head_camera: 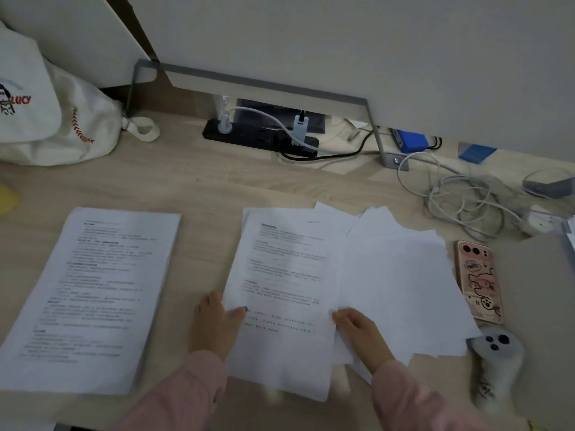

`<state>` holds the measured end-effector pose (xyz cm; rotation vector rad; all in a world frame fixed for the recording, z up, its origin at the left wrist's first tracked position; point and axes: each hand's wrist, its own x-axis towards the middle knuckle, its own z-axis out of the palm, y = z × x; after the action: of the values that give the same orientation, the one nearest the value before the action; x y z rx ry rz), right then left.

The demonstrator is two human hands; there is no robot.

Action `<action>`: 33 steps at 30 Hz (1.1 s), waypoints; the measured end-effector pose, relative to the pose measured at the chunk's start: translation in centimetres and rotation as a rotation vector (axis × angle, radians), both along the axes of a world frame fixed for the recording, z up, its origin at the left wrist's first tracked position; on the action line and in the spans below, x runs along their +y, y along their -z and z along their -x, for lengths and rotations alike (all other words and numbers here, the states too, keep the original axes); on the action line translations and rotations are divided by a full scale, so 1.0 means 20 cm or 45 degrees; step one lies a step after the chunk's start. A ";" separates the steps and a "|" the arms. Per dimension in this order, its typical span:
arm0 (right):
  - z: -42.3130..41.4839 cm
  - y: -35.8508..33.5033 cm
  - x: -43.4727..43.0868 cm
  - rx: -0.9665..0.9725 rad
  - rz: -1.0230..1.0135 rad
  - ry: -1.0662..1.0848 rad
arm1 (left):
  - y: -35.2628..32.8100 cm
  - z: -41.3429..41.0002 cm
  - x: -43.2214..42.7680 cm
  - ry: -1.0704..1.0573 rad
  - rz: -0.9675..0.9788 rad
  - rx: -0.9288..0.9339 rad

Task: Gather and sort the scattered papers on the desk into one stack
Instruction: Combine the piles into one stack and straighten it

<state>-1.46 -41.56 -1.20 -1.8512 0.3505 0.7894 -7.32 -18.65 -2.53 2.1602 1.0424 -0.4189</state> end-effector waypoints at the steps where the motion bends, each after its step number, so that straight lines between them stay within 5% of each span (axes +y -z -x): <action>1: 0.01 0.01 0.00 0.005 -0.026 -0.006 | 0.00 0.00 0.00 -0.061 0.058 -0.011; 12: -0.01 -0.04 0.00 0.235 -0.234 -0.160 | -0.07 -0.10 0.01 -0.410 0.565 -0.242; 20: -0.06 -0.05 -0.03 0.265 -0.292 -0.252 | -0.11 -0.11 0.03 -0.400 0.618 -0.125; 28: -0.11 -0.03 -0.06 0.308 -0.456 0.081 | -0.05 -0.12 0.08 -0.467 0.613 -0.067; 33: -0.13 -0.02 -0.05 0.280 -0.242 -0.200 | -0.08 -0.11 0.07 -0.425 0.729 -0.021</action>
<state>1.22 -42.58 -0.90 -1.6314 0.2604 1.1013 -5.05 -17.33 -0.89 1.4553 1.0888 -0.4701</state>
